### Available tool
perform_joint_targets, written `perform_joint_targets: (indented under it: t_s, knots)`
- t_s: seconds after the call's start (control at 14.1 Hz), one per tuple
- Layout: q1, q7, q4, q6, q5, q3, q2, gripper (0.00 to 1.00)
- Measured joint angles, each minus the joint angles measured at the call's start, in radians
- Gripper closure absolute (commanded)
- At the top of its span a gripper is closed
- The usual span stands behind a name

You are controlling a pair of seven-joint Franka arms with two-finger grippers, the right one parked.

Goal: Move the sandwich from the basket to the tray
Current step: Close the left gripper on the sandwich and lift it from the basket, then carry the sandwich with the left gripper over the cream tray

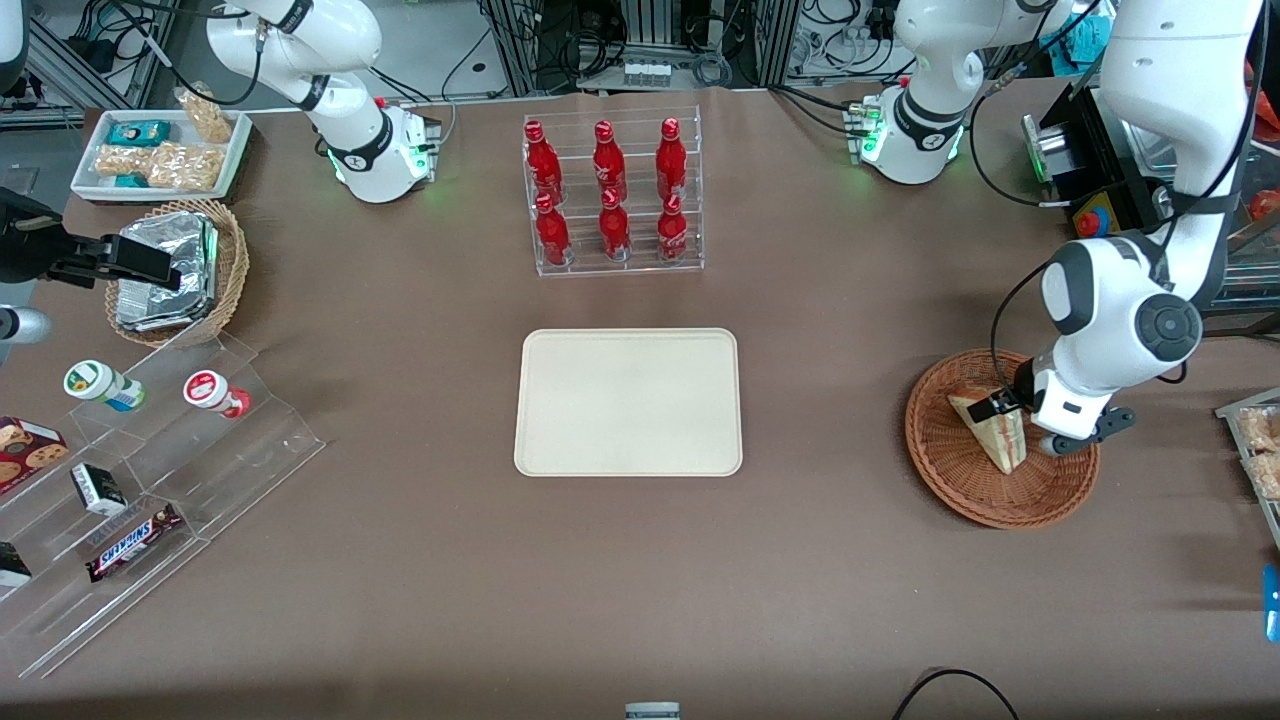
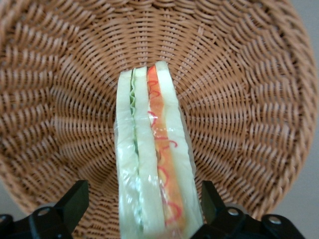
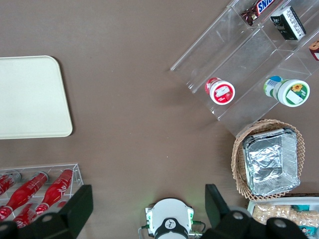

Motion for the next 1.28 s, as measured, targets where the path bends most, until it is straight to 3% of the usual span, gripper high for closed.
perform_joint_targets:
  t_s: [0.28,0.64,0.92,1.28]
  knots:
    - [0.0,-0.027,0.003,0.008,0.0,-0.001,0.016,0.66]
    - [-0.009,-0.03,0.016,0.008,0.001,-0.01,0.012,0.79]
    - [-0.081,-0.015,0.028,-0.043,0.002,-0.017,-0.026,0.82]
    - [-0.271,-0.022,0.196,-0.336,0.019,-0.024,-0.069,0.81]
